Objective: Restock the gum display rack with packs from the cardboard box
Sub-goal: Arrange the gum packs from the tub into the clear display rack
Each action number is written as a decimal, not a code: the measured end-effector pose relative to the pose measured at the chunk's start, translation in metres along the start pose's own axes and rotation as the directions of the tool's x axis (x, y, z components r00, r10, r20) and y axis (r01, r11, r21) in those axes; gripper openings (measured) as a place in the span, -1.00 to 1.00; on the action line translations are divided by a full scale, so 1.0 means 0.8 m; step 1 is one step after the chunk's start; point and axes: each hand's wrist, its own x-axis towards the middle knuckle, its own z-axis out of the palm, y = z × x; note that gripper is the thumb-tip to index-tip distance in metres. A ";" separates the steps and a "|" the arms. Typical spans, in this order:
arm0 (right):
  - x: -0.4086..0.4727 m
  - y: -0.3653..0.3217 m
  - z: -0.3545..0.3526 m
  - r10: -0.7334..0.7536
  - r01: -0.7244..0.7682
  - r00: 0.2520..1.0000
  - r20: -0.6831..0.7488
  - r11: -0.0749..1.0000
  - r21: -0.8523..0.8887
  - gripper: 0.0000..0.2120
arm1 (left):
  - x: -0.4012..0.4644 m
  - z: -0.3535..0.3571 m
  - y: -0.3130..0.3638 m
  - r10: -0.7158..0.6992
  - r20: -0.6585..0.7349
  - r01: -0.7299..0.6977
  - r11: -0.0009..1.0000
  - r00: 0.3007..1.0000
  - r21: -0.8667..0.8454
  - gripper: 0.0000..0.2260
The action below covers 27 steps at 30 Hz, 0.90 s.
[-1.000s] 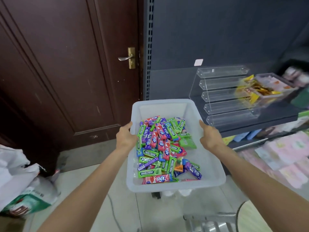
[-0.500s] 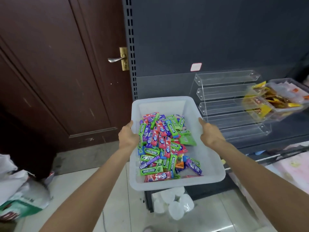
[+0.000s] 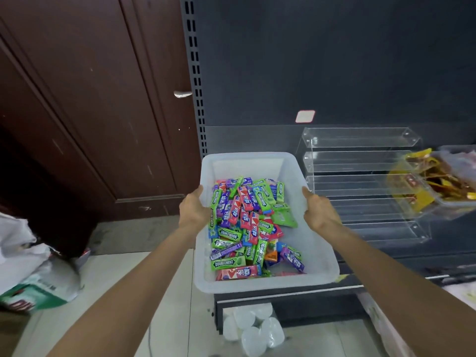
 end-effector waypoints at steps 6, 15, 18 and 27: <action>0.007 0.010 0.005 -0.021 0.021 1.000 -0.002 1.000 0.018 -0.39 | 0.013 0.006 -0.007 -0.010 0.014 0.008 0.991 1.000 0.130 -0.38; -0.017 0.021 0.000 -0.038 0.038 0.999 -0.001 0.997 -0.062 -0.57 | 0.000 0.005 -0.008 0.089 0.082 -0.119 0.836 0.993 0.535 -0.54; -0.020 0.019 0.002 -0.045 0.041 0.998 -0.039 0.994 -0.098 -0.69 | -0.007 0.005 -0.008 0.113 0.088 -0.143 0.795 0.990 0.589 -0.64; -0.040 0.000 0.006 -0.087 0.053 0.988 -0.128 0.966 -0.251 -0.61 | -0.025 0.008 -0.013 0.176 0.029 -0.161 0.804 0.984 0.572 -0.66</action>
